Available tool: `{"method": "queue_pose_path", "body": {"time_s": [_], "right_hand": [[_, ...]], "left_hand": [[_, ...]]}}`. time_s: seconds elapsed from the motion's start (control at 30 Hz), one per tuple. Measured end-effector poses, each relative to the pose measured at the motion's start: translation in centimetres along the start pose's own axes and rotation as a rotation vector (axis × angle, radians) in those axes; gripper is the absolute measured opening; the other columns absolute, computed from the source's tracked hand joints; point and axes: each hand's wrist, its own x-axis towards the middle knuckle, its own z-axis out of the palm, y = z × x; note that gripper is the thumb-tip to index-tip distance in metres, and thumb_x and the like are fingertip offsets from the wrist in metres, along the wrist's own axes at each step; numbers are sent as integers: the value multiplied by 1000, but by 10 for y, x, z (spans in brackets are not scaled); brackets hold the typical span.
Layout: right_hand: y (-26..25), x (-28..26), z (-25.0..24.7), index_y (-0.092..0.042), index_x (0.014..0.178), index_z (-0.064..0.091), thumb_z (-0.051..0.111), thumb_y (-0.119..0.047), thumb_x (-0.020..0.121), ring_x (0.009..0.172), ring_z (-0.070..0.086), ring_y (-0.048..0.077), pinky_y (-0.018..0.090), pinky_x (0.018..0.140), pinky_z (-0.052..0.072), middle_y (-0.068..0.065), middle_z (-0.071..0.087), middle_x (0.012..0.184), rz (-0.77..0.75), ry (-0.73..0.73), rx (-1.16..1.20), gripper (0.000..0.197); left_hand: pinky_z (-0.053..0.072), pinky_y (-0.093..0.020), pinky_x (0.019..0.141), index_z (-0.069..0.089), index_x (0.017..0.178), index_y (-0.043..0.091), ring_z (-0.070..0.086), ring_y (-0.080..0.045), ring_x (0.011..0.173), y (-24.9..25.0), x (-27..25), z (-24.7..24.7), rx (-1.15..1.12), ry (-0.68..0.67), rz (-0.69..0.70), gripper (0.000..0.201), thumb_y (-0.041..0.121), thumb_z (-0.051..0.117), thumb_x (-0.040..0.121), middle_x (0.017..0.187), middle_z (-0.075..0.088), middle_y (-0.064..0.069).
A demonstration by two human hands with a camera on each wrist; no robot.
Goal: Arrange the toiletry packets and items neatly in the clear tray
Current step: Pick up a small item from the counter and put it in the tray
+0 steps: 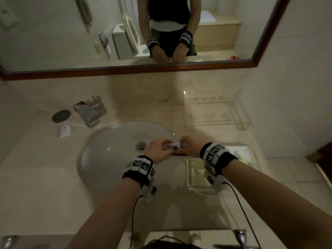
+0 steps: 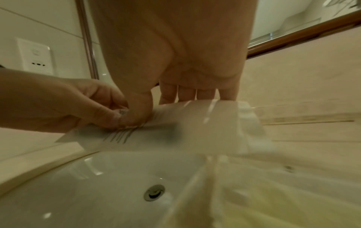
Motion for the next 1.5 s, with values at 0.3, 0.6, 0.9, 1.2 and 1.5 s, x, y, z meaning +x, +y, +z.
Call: {"method": "queue_pose_path", "body": {"time_s": [0.3,0.6,0.9,1.2,1.5], "right_hand": [[74,-51,6,-9,112,64,62,-49,84,105,60,30,29,77,42,12,66,112,65,-52,16,49],[88,-64,20,-11,116,63,62,-46,86,106,60,26,28,79,43,9,65,117,84,-91,-20,46],[96,-64,17,-12,112,66,61,-47,86,104,61,24,27,79,44,8,66,114,89,-111,-71,44],[105,-58,24,-9,102,68,60,-56,82,91,60,24,33,79,49,9,68,103,134,-137,-34,52],[123,-57,22,-9,100,68,66,-53,79,85,56,21,31,76,45,7,64,94,219,-175,-47,48]], "left_hand": [[46,-21,83,66,118,8,63,-18,105,43,-5,66,118,-157,36,43,26,74,80,115,68,-8],[46,-25,95,62,125,12,61,-19,112,50,-13,80,235,-223,38,49,24,75,79,123,65,-7],[50,-29,92,62,122,14,60,-21,108,53,-16,84,250,-247,16,56,21,83,70,122,62,-7],[41,-32,102,54,130,16,51,-23,118,55,-19,91,573,-269,158,70,34,81,68,128,57,-5],[40,-32,100,58,129,18,51,-25,116,55,-19,92,668,-243,200,62,37,77,72,124,61,-7]]}}
